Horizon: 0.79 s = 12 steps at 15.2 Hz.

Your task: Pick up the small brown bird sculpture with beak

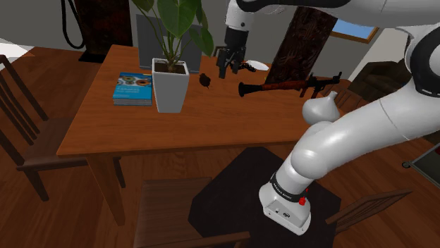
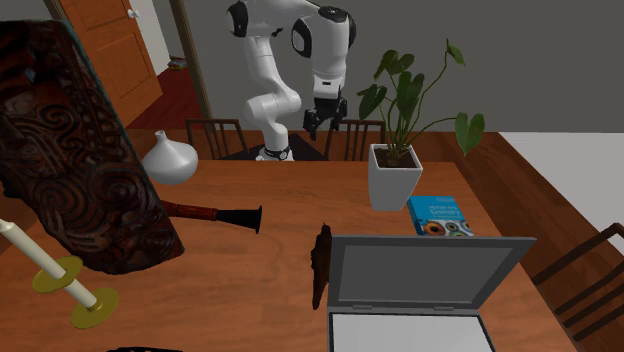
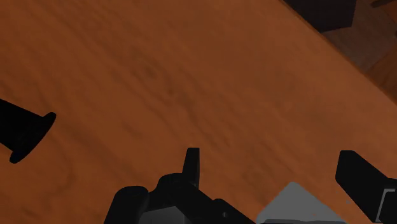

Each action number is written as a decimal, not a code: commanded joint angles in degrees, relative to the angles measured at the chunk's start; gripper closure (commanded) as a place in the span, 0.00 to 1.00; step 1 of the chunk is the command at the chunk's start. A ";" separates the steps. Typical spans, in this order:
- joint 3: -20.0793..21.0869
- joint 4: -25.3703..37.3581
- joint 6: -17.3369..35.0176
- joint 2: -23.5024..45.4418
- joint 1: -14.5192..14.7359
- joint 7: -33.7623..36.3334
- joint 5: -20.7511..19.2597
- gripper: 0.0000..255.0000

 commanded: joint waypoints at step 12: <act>-4.86 18.42 7.15 27.48 -4.04 1.99 3.41 0.00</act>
